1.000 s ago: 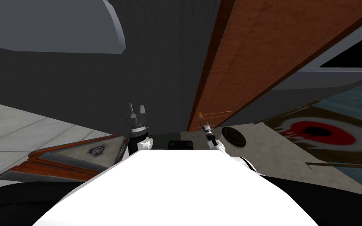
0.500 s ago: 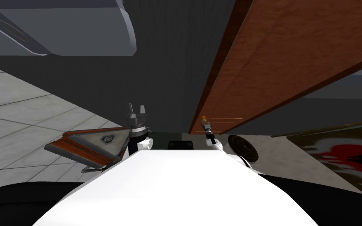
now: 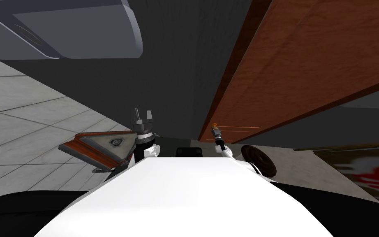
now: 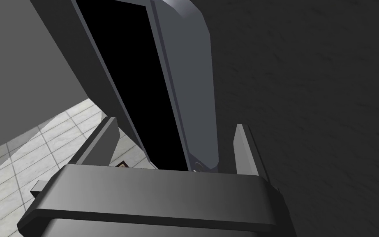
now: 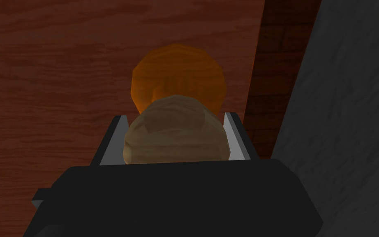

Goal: Pull the door open

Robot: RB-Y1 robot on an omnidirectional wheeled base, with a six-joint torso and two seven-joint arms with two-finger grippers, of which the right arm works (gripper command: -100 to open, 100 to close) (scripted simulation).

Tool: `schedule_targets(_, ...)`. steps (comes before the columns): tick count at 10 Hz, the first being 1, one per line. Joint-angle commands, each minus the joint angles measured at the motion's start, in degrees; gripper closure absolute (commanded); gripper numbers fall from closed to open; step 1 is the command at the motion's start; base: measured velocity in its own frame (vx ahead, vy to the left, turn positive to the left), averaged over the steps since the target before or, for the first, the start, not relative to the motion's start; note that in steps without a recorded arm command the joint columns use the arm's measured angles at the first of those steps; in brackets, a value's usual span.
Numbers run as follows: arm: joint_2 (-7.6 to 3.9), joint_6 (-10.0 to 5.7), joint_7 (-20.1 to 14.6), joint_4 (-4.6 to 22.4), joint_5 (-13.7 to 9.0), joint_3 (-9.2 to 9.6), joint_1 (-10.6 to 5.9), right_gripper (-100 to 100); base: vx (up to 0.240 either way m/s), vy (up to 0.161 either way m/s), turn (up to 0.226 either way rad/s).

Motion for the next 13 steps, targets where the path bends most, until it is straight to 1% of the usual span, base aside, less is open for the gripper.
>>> schedule_targets(1, 0.09, -0.01, 0.0, 0.0, 0.0, 0.04, 0.06, 100, -0.002, 0.009, -0.002)
schedule_targets(4, 0.09, -0.01, 0.0, 0.0, 0.0, 0.04, 0.06, 100, 0.000, 0.000, 0.000)
schedule_targets(5, -0.08, 0.11, -2.0, 0.0, -0.3, 0.10, 0.05, 100, -0.009, -0.005, 0.025)
schedule_targets(8, -0.11, 0.15, -4.9, -0.1, -0.8, 0.33, 0.07, 100, -0.016, -0.007, 0.022)
schedule_targets(13, -0.22, 0.29, -13.0, -0.3, -2.3, 1.06, 0.14, 100, -0.027, -0.009, 0.034)
